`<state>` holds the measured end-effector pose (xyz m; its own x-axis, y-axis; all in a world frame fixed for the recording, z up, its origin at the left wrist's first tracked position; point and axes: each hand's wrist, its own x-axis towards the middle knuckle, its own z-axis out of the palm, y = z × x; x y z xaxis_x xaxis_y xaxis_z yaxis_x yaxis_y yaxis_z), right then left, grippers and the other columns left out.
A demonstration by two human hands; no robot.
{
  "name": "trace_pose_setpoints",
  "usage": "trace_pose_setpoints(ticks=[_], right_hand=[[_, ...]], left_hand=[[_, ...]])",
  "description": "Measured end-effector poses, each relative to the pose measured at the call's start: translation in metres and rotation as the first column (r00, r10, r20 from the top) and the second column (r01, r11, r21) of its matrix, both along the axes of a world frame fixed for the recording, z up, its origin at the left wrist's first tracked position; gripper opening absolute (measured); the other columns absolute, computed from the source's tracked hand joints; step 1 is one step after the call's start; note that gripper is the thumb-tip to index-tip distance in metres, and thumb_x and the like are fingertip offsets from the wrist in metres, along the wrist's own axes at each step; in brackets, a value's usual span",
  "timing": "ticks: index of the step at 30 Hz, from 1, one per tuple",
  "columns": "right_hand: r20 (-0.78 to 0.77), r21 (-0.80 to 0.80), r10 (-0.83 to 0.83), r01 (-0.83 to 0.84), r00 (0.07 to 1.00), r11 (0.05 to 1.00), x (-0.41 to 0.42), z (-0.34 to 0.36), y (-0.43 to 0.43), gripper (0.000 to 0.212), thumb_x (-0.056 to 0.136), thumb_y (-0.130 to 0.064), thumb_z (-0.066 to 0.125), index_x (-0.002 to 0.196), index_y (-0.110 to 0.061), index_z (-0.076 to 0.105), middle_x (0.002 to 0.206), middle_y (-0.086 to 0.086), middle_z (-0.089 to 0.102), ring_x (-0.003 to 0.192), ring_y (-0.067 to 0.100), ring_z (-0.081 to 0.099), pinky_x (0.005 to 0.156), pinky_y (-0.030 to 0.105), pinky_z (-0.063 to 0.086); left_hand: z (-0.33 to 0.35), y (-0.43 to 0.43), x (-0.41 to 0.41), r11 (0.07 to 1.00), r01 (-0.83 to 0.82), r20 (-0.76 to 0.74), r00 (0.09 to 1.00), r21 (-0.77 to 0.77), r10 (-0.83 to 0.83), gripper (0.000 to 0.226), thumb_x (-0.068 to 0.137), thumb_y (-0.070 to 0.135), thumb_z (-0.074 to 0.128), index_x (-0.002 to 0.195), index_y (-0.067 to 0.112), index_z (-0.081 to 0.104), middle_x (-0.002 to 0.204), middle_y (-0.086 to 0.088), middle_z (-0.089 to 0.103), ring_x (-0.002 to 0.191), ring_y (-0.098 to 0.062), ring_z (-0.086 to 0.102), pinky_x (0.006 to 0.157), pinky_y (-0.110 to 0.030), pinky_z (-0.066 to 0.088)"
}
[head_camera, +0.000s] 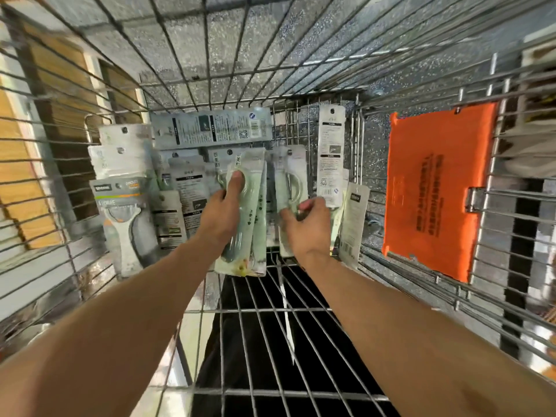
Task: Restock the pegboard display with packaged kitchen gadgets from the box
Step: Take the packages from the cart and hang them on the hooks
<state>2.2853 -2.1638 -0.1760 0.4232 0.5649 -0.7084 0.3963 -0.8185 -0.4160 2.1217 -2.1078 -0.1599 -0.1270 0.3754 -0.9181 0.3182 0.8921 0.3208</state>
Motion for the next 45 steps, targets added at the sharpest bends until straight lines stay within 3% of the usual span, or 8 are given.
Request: trace_pose_setpoints(ticks=[10,14,22,26,32,36,41,45], right_hand=[[-0.156,0.122,-0.204,0.224,0.966,0.967,-0.021,0.091,0.028,0.049,0.093,-0.064,0.059,0.103,-0.017,0.053,0.075,-0.007,0.056,0.058,0.008,0.052,0.047,0.011,0.040],[-0.201,0.153,-0.154,0.186,0.967,0.970,-0.025,0.134,0.036,0.043,0.098,-0.051,0.061,0.125,-0.020,0.047,0.088,-0.006,0.057,0.071,0.010,0.058,0.045,0.009,0.038],[-0.322,0.306,0.067,0.037,0.944,0.951,-0.043,0.216,0.025,0.040,0.100,-0.049,0.059,0.114,-0.011,0.060,0.087,-0.002,0.067,0.073,0.012,0.062,0.058,0.020,0.048],[-0.340,0.383,0.176,-0.035,0.924,0.923,-0.052,0.271,0.013,0.042,0.101,-0.055,0.053,0.112,-0.016,0.064,0.095,-0.006,0.066,0.078,0.005,0.057,0.056,0.016,0.037],[-0.365,0.514,0.420,-0.196,0.831,0.835,-0.073,0.360,-0.011,0.021,0.108,-0.035,0.048,0.113,-0.017,0.057,0.082,-0.013,0.050,0.083,0.017,0.056,0.066,0.024,0.038],[-0.406,0.536,0.520,-0.265,0.751,0.801,-0.104,0.419,-0.035,0.018,0.103,-0.035,0.051,0.106,-0.018,0.055,0.087,-0.009,0.055,0.093,0.023,0.057,0.078,0.033,0.038],[-0.460,0.621,0.644,-0.297,0.611,0.725,-0.157,0.494,-0.084,0.028,0.096,-0.036,0.056,0.101,-0.010,0.064,0.094,0.008,0.067,0.093,0.029,0.061,0.088,0.040,0.047],[-0.475,0.672,0.732,-0.335,0.489,0.660,-0.190,0.543,-0.128,0.022,0.103,-0.024,0.050,0.112,-0.009,0.064,0.104,0.007,0.065,0.097,0.024,0.058,0.081,0.032,0.042]], left_hand=[[0.078,0.010,-0.011,0.989,-0.134,-0.005,0.991,0.063,0.135,0.111,0.077,0.101,0.028,0.160,0.028,0.043,0.158,-0.009,0.049,0.141,-0.034,0.049,0.119,-0.048,0.034],[0.090,0.001,-0.024,0.946,-0.311,0.095,0.948,0.088,0.303,0.116,0.048,0.114,0.041,0.123,0.032,0.075,0.127,-0.007,0.074,0.115,-0.034,0.070,0.107,-0.057,0.050],[0.223,-0.019,-0.018,0.847,-0.515,0.202,0.850,0.130,0.486,0.071,0.093,0.082,0.045,0.088,0.020,0.078,0.089,-0.010,0.078,0.084,-0.028,0.073,0.081,-0.036,0.056],[0.269,-0.052,-0.020,0.732,-0.641,0.260,0.766,0.232,0.588,0.073,0.092,0.082,0.047,0.098,0.017,0.077,0.080,-0.005,0.079,0.090,-0.032,0.075,0.083,-0.041,0.059],[0.353,-0.115,-0.032,0.523,-0.737,0.331,0.666,0.428,0.669,0.103,0.058,0.104,0.058,0.115,0.021,0.080,0.109,-0.011,0.080,0.102,-0.033,0.077,0.102,-0.058,0.056],[0.418,-0.156,-0.047,0.351,-0.728,0.291,0.597,0.589,0.748,0.071,0.089,0.083,0.052,0.097,0.017,0.080,0.089,-0.004,0.080,0.084,-0.017,0.079,0.081,-0.030,0.063],[0.465,-0.217,-0.092,0.160,-0.721,0.319,0.479,0.675,0.818,0.106,0.051,0.104,0.056,0.105,0.017,0.082,0.102,-0.008,0.081,0.100,-0.030,0.077,0.098,-0.048,0.059],[0.535,-0.275,-0.103,-0.042,-0.712,0.441,0.387,0.701,0.810,0.063,0.089,0.077,0.063,0.107,0.019,0.078,0.107,-0.004,0.078,0.104,-0.053,0.067,0.089,-0.032,0.062]])
